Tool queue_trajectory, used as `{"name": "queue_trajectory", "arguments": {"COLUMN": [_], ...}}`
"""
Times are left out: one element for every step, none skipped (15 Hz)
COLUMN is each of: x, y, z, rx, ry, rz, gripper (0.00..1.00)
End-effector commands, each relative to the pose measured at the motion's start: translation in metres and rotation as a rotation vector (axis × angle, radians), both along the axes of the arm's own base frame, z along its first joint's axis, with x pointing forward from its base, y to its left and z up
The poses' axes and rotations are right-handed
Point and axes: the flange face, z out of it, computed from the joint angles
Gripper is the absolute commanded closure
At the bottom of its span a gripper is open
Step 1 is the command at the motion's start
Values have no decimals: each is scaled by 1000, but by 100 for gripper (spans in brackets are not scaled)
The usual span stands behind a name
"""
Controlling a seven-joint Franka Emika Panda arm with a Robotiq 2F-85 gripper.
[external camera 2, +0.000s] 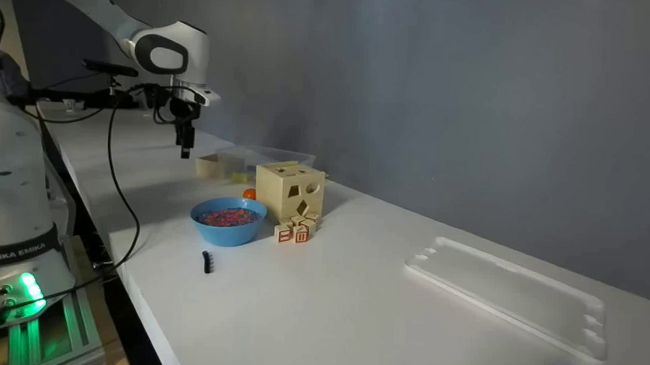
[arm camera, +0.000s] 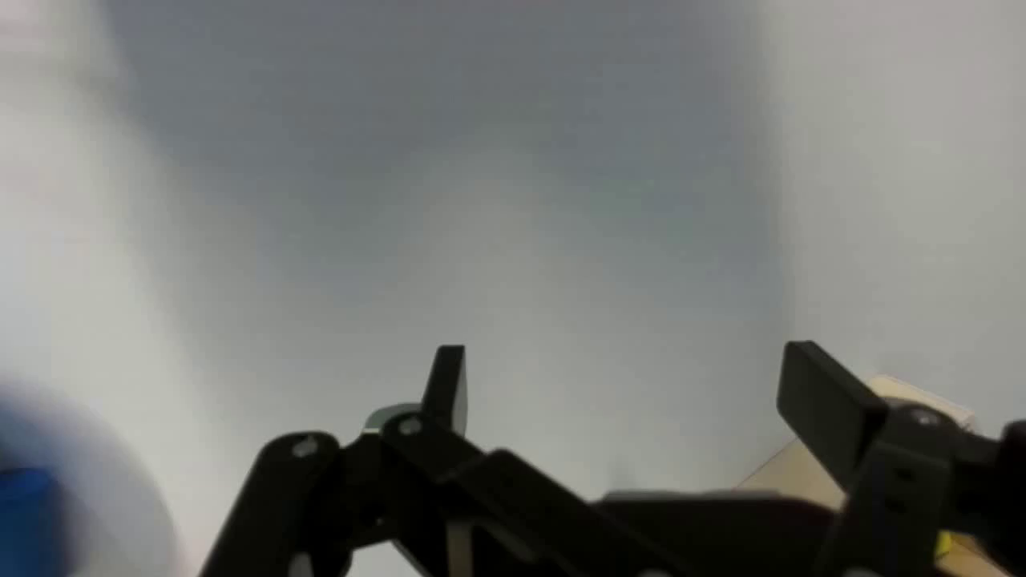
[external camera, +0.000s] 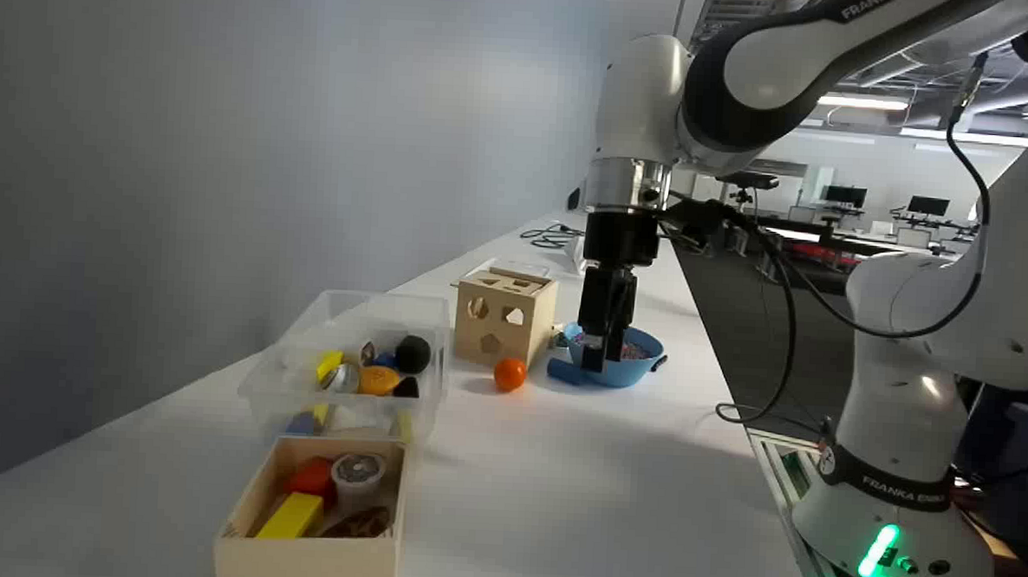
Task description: Pick up the spoon from the bucket and put it in the bowl
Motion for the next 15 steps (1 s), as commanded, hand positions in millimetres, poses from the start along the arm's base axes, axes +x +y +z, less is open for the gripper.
{"name": "queue_trajectory", "arguments": {"x": [0, 0, 0, 0, 0, 0, 0, 9, 16, 23, 31, 37, 43, 48, 52], "y": [0, 0, 0, 0, 0, 0, 0, -2, -4, -6, -8, -10, -12, -13, -15], "z": [0, 0, 0, 0, 0, 0, 0, 2, 7, 14, 20, 27, 31, 38, 42], "rx": [0, 0, 0, 0, 0, 0, 0, 25, 34, 47, 48, 47, 52, 58, 62], "ry": [1, 1, 1, 1, 1, 1, 1, -40, -78, -120, -161, -206, -250, -290, -331], "rz": [0, 0, 0, 0, 0, 0, 0, -86, -140, -174, -214, -253, -293, -335, -377], "gripper": [0, 0, 0, 0, 0, 0, 0, 0, 0, 0, 0, 0, 0, 0, 0]}}
